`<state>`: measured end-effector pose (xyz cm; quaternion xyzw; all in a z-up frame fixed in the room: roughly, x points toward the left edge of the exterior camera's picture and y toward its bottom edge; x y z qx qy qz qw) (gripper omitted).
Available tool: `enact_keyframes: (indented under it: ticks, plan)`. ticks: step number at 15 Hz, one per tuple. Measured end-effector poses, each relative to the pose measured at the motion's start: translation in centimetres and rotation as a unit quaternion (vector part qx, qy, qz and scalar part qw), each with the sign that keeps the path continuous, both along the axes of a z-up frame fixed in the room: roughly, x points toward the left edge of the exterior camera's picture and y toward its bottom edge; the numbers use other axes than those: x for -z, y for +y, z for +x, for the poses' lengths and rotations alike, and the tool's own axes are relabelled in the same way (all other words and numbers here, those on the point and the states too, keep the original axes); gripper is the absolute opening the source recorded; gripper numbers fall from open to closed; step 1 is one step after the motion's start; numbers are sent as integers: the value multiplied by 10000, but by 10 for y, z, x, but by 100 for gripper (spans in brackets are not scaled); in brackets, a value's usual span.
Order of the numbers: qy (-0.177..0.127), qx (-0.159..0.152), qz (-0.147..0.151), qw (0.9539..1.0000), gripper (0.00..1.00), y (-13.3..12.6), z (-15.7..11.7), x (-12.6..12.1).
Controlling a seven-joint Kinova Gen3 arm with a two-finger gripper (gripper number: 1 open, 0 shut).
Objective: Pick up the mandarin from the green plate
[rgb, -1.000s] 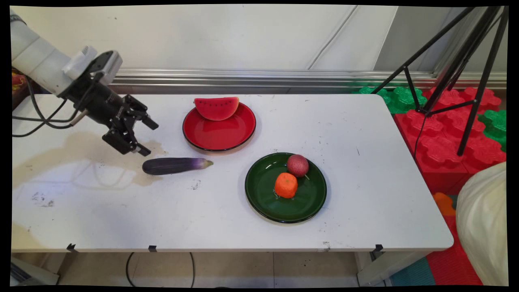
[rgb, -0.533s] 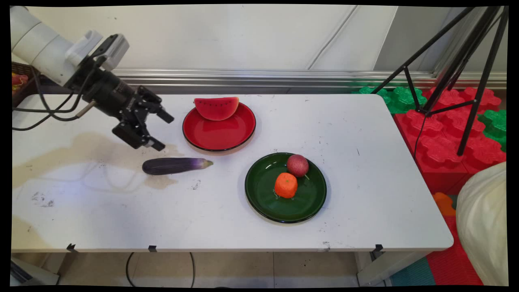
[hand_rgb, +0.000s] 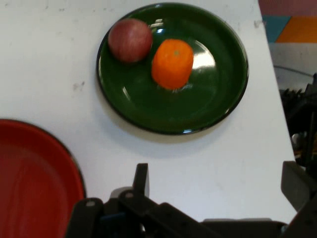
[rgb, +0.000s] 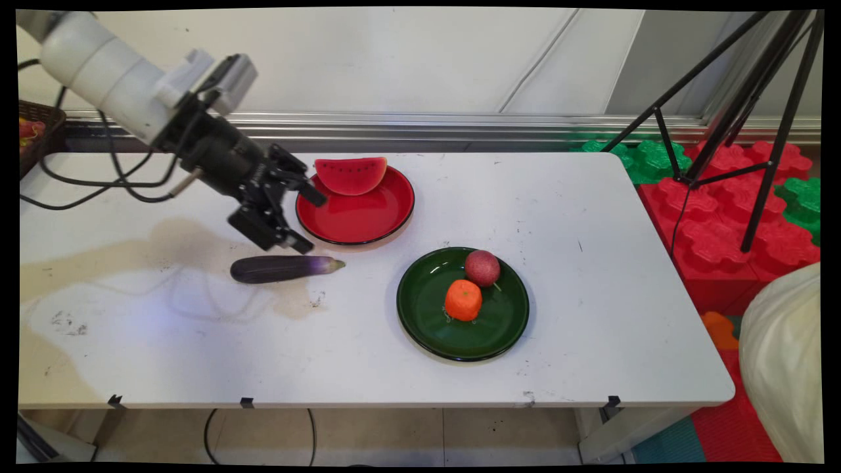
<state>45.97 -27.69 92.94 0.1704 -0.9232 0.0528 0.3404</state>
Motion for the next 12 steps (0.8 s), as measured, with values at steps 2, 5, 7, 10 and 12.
enact_keyframes:
  ticks: [2, 5, 7, 10, 12]
  plan:
    - [23, 33, 29, 10000, 100, -3, -15, 4]
    - [-1, 117, 83, 9999, 100, -10, -48, 15]
    - [-62, 140, 113, 9998, 100, -16, -68, 25]
    - [-147, 145, 132, 9997, 100, -25, -87, 36]
    - [-228, 145, 154, 9995, 100, -33, -103, 46]
